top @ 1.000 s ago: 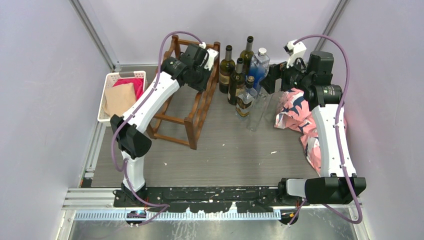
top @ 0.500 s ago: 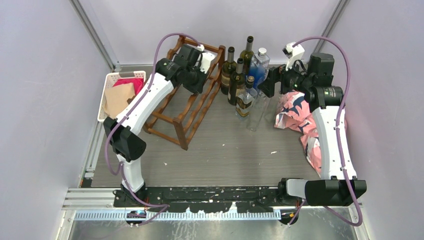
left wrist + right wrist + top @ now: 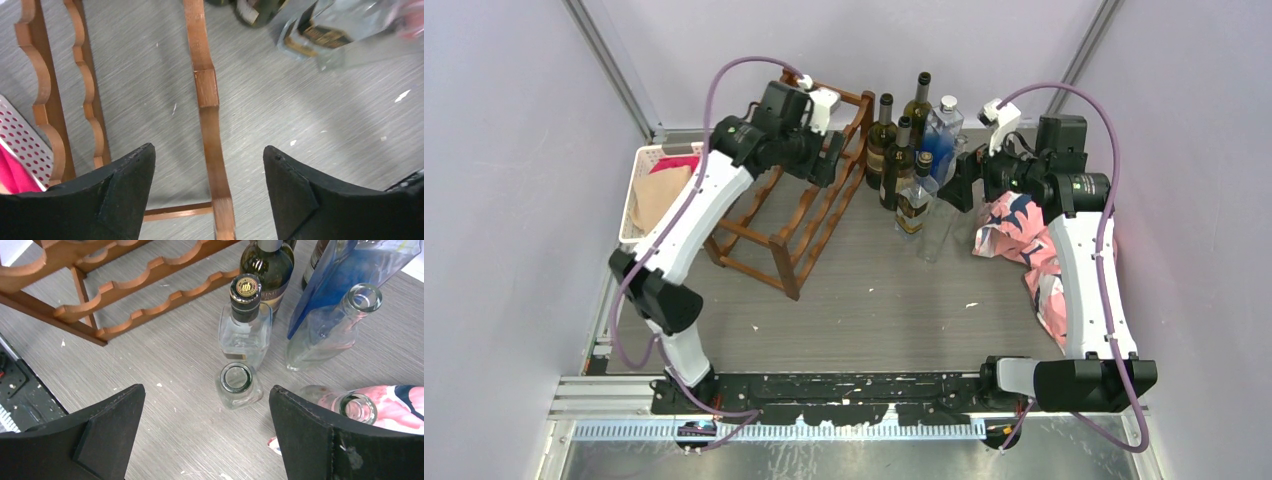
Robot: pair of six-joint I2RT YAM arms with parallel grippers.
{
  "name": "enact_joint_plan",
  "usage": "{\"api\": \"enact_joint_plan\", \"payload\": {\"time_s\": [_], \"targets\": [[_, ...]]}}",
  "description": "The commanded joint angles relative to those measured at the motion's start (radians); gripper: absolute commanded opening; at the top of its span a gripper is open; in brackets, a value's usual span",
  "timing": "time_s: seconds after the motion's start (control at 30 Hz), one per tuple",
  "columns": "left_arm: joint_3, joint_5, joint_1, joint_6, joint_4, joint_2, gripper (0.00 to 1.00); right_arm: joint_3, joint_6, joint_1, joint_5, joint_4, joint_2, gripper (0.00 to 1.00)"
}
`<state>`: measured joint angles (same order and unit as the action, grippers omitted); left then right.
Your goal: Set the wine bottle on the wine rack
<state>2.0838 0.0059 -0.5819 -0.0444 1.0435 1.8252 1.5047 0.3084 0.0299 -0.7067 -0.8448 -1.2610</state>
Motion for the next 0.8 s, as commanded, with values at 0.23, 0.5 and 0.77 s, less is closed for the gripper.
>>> {"api": "enact_joint_plan", "payload": {"time_s": [0.23, 0.5, 0.77], "targets": [[-0.440, 0.267, 0.015, -0.324, -0.536, -0.475, 1.00, -0.051, 0.152, -0.087, 0.223, -0.022, 0.028, 1.00], [-0.615, 0.244, 0.017, -0.404, -0.613, -0.606, 0.98, -0.069, 0.101, -0.157, 0.387, 0.058, -0.044, 0.89], [-0.714, 0.256, 0.016, -0.465, -0.666, -0.670, 0.94, -0.062, -0.005, -0.195, 0.437, 0.142, -0.117, 0.62]]}}
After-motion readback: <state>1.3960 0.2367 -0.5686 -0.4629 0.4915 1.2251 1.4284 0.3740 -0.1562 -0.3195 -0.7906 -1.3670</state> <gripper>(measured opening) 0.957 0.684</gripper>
